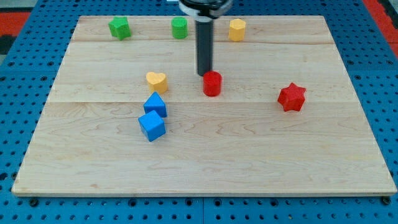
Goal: Move the red circle to the left of the red star
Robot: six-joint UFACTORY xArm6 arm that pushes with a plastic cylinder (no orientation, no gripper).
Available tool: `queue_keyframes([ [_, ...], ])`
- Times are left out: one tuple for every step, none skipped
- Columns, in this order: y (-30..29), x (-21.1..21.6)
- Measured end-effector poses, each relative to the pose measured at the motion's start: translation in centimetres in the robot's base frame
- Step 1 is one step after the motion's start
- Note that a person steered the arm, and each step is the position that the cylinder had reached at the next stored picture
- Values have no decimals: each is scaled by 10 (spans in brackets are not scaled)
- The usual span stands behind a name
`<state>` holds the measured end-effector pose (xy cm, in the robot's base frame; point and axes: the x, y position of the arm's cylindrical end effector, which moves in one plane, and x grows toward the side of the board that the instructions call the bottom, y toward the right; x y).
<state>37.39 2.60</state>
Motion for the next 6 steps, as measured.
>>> queue_keyframes([
  [-35, 8],
  [-26, 24],
  [27, 51],
  [60, 57],
  [34, 59],
  [29, 59],
])
